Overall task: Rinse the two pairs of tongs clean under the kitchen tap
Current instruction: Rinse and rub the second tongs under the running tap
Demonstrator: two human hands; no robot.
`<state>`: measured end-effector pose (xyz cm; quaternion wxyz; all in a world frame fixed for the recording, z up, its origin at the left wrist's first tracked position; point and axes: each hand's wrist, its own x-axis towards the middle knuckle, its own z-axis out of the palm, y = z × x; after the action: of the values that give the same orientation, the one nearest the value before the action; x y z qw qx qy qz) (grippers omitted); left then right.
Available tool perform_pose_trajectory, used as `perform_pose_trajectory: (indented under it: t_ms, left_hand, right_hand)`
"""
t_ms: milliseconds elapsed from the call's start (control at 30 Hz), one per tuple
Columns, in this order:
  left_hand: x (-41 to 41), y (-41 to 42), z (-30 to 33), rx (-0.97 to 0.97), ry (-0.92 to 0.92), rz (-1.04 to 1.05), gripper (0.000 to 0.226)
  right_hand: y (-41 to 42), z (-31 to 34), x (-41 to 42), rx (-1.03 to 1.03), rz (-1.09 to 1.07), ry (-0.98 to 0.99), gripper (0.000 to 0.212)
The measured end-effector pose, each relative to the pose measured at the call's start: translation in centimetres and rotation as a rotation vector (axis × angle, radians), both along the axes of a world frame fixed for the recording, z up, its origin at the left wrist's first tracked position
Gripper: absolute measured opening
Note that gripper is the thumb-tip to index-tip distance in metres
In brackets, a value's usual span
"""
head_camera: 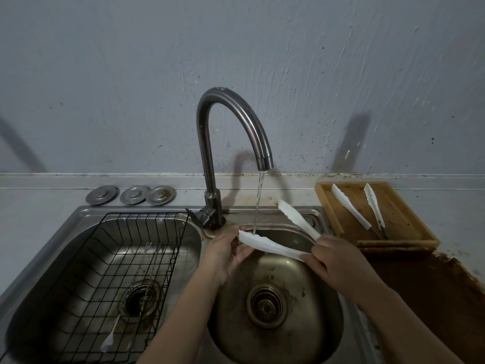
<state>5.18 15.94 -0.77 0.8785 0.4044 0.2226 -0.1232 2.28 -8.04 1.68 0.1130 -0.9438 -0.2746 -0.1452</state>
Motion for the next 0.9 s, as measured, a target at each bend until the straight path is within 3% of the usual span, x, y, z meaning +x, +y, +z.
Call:
perform_pose_trajectory:
  t_ms: [133,300,433,667,900]
  left_hand:
    - [-0.1,-0.9,0.6,-0.099,-0.038,0.074,0.014]
    - [-0.5,-3.2,0.7,-0.033,-0.057,0.068,0.016]
    - [-1.4,-4.4,0.3,-0.004,0.003,-0.035,0.018]
    - [-0.3,-2.0,0.3,-0.099,-0.057,0.241,0.022]
    - [-0.4,-1.5,1.0,-0.094,-0.138,0.279,0.020]
  right_hand:
    - [0.2,-0.8,0.3,-0.051,0.024,-0.250,0.046]
    - [1.0,-1.9,0.0,0.022,-0.001,-0.353,0.042]
    - [1.1,-2.2,-0.3,-0.020,0.021,-0.387,0.053]
    - [1.7,-2.1,-0.4,-0.002,0.031,-0.348,0.037]
    - [3.5,-1.3,0.4,0.022,0.032,-0.362,0.028]
